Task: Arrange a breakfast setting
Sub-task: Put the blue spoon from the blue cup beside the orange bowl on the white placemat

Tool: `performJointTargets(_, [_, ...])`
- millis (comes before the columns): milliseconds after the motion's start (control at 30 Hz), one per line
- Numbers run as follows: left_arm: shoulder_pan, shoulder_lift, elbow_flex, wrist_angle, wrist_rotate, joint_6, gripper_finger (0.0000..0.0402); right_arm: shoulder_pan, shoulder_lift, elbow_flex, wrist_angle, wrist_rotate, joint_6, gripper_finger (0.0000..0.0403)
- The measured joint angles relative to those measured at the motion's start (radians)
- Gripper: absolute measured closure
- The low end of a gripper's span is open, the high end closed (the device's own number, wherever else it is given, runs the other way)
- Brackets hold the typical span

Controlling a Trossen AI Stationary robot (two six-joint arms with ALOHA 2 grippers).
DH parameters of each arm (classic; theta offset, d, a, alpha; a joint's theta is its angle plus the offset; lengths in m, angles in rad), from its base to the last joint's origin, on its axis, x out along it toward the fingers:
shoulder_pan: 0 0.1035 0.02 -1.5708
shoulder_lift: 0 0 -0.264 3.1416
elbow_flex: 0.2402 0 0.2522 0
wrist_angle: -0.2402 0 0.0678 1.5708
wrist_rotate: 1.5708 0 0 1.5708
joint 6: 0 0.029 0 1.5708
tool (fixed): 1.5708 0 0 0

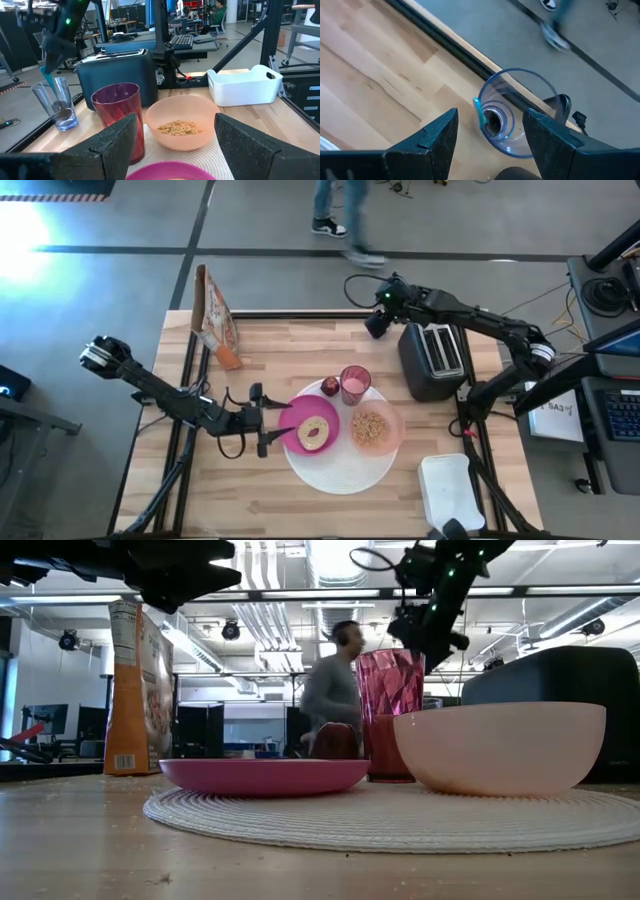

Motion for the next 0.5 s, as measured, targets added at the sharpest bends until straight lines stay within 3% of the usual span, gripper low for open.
performJointTargets(267, [0.005, -0.001, -0.005, 0.001, -0.001, -0.006, 0.0151, -0.01, 0.095, 0.007, 0.007, -0.001, -0.057, 0.0192])
performJointTargets(500, [0.024, -0.002, -0.006, 0.0, -0.007, -0.004, 0.0151, -0.012, 0.097, 0.028, 0.001, 0.001, -0.084, 0.0247])
